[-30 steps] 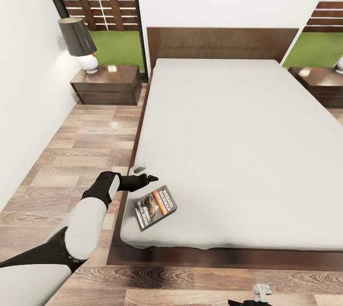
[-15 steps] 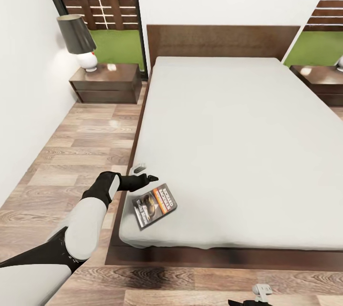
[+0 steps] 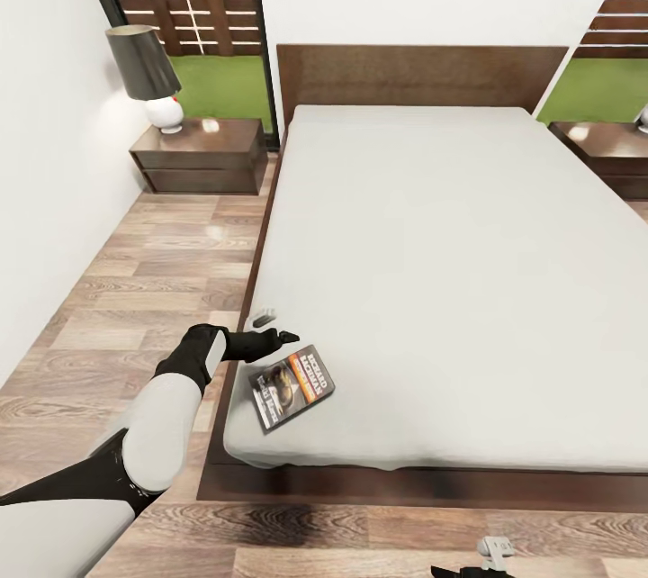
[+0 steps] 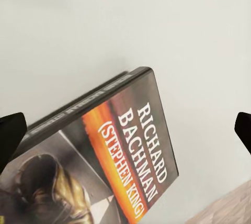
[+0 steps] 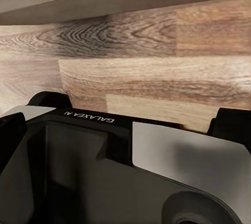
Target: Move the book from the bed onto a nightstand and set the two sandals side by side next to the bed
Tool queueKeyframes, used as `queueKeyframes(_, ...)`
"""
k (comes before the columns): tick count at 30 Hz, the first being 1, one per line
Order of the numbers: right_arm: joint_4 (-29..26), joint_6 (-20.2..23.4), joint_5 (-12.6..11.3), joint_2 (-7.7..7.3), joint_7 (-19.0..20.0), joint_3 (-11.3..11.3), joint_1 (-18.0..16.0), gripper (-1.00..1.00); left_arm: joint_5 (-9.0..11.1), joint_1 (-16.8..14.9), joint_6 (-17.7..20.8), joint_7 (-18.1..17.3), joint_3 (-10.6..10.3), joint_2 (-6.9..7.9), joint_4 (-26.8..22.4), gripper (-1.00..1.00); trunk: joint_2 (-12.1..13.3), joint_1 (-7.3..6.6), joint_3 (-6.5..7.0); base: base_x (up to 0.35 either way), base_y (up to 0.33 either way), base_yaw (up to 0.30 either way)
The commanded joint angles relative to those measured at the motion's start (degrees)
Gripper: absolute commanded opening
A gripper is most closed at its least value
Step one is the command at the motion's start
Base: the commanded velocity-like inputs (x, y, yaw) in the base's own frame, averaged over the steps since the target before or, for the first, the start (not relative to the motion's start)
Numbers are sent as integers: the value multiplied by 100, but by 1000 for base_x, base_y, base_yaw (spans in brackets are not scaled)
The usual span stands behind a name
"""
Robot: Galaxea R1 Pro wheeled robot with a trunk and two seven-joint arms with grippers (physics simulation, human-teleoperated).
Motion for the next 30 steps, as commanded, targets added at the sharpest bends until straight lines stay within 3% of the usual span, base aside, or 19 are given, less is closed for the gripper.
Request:
queueKeyframes(1, 8, -13, -4, -1, 22, -17, -3, 100, -60, -5, 29, -43, 46, -7, -12, 100, -2, 0, -4, 0, 0, 0)
queueKeyframes(14, 8, -13, 0, -1, 22, -17, -3, 100, -60, -4, 29, -43, 46, -7, -12, 100, -523, 285, -237, 0, 0, 0)
queueKeyframes(24, 8, -13, -3, 0, 22, -17, -3, 100, -60, -4, 29, -43, 46, -7, -12, 100, -523, 285, -237, 0, 0, 0)
queueKeyframes(30, 8, -13, -3, 0, 22, -17, -3, 100, -60, -4, 29, -43, 49, -7, -12, 100, -764, 417, -345, 0, 0, 0)
